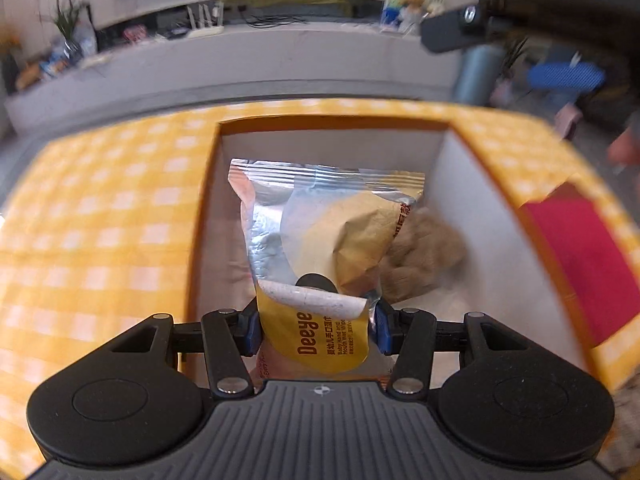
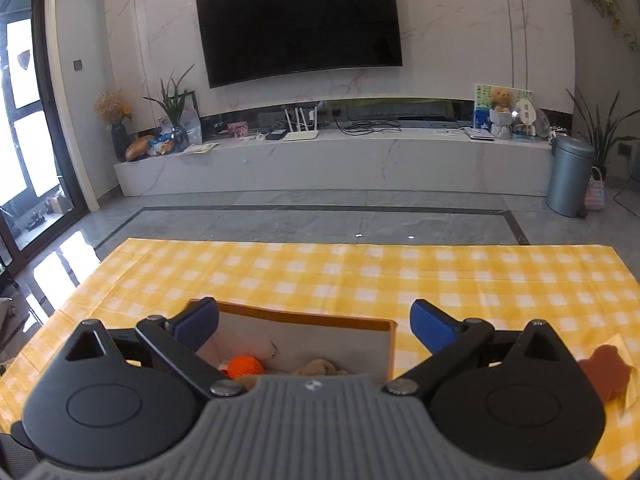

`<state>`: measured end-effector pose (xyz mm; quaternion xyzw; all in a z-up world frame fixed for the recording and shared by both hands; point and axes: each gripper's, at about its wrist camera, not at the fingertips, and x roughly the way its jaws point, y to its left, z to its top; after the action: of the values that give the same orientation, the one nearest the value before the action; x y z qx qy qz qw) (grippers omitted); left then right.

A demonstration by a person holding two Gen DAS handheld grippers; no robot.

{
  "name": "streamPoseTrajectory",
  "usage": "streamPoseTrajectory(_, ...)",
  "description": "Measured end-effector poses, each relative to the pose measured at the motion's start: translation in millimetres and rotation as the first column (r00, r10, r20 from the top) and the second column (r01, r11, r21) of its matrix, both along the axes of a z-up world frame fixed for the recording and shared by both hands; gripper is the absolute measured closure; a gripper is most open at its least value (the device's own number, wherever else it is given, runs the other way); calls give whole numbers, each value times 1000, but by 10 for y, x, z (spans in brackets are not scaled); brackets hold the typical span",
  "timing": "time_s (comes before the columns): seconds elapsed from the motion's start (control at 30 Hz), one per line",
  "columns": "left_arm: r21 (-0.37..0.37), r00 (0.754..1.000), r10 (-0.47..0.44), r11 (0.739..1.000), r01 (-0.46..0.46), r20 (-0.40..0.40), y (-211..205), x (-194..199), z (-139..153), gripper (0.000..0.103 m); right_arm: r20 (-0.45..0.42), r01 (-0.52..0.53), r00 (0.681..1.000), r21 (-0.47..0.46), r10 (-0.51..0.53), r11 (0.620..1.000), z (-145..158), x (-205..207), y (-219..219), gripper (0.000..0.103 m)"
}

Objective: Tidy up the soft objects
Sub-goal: 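Open the right gripper to drop the fruit while the left gripper releases the snack bag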

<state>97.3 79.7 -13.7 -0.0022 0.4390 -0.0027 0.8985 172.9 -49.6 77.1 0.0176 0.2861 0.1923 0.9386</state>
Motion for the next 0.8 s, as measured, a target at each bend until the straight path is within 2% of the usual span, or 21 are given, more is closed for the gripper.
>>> streamPoseTrajectory(0.13, 20, 999, -8, 1000, 9, -39, -33, -1, 12, 34, 9, -5, 1000, -44, 6, 999, -61, -36, 57, 3)
streamPoseTrajectory(0.27, 58, 1000, -30, 998, 30, 6, -60, -72, 66, 19, 7, -11, 1000, -49, 12, 999, -78, -68, 46, 3)
streamPoseTrajectory(0.3, 68, 999, -34, 997, 33, 19, -74, -86, 96, 19, 5, -12, 1000, -50, 12, 999, -84, -72, 45, 3)
streamPoseTrajectory(0.37, 45, 997, -59, 997, 57, 43, -74, -142, 176, 19, 9, -9, 1000, -56, 9, 998, -92, -94, 33, 3)
streamPoseTrajectory(0.43, -10, 994, -79, 997, 80, 77, -23, -182, 293, 19, 20, -2, 1000, -70, 4, 998, -68, -109, -1, 3)
streamPoseTrajectory(0.53, -35, 989, -33, 999, 38, 146, 123, -284, 452, 18, 48, -14, 999, -99, 19, 995, -20, -155, -32, 4)
streamPoseTrajectory(0.57, -29, 987, -11, 999, 16, 163, 163, -311, 491, 18, 54, -22, 998, -95, 27, 995, -8, -171, -49, 10)
streamPoseTrajectory(0.6, -22, 984, 13, 1000, -9, 177, 199, -322, 526, 18, 54, -35, 998, -84, 40, 996, -1, -180, -60, 21)
streamPoseTrajectory(0.63, -16, 981, 41, 999, -39, 188, 232, -327, 557, 18, 44, -52, 998, -72, 55, 996, -7, -182, -62, 27)
streamPoseTrajectory(0.67, -14, 978, 69, 998, -68, 198, 279, -333, 571, 18, 24, -68, 997, -62, 70, 996, -37, -164, -44, 42)
streamPoseTrajectory(0.7, -17, 974, 96, 995, -94, 205, 326, -333, 585, 18, -9, -88, 996, -62, 87, 994, -85, -136, -10, 62)
streamPoseTrajectory(0.73, -26, 971, 124, 992, -121, 206, 375, -320, 585, 19, -51, -118, 992, -81, 114, 990, -169, -121, 68, 73)
streamPoseTrajectory(0.77, -37, 968, 148, 989, -143, 201, 421, -303, 580, 20, -89, -160, 985, -105, 151, 982, -250, -107, 153, 90)
streamPoseTrajectory(0.8, -46, 967, 166, 986, -160, 193, 456, -284, 566, 20, -122, -206, 974, -123, 191, 971, -336, -105, 246, 96)
